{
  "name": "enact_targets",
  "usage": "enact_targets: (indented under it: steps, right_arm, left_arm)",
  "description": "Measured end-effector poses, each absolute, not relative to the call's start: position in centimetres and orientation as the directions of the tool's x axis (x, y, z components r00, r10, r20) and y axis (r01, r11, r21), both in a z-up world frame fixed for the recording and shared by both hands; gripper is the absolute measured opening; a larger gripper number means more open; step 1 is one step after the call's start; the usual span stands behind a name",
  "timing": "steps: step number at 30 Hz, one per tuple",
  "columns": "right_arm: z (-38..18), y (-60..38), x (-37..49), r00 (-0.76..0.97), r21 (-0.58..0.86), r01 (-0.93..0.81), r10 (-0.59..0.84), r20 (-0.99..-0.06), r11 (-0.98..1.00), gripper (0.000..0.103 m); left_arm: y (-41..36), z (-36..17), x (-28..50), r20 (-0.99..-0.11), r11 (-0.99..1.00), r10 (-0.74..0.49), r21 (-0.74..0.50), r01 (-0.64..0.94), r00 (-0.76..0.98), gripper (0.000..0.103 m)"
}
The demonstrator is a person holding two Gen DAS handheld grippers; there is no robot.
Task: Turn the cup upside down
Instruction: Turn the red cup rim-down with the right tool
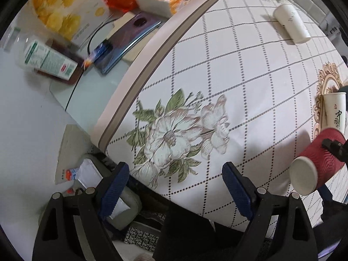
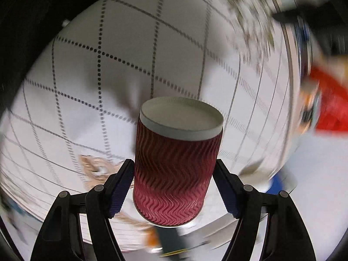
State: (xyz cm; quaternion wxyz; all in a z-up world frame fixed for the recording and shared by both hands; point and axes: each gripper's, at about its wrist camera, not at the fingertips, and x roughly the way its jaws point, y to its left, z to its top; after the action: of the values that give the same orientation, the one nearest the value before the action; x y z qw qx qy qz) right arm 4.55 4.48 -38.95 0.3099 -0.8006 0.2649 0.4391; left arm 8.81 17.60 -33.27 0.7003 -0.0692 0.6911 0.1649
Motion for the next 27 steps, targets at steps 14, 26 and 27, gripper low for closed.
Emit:
enact_targets:
  steps: [14, 26, 27]
  right_arm:
    - [-40.2, -1.8, 13.3, 0.016, -0.092, -0.986, -0.483, -0.876, 0.135, 0.075]
    - [-42.9, -8.7, 18.4, -0.409, 0.063, -0.746, -0.381, -0.829, 0.663, 0.076]
    - [-43.0, -9.0, 18.8, -0.42, 0.068, -0.734, -0.372, -0.828, 0.676, 0.076]
  left_arm:
    - [12.6, -32.2, 10.9, -0.991, 0.978, 0.129, 0.123, -0.168, 0.027, 0.087]
    - [10.7, -32.5, 11.6, -0.99, 0.985, 0.137, 0.133, -0.11, 0.027, 0.088]
    - [10.6, -32.5, 11.7, -0.99, 0.985, 0.138, 0.134, -0.108, 0.027, 0.088]
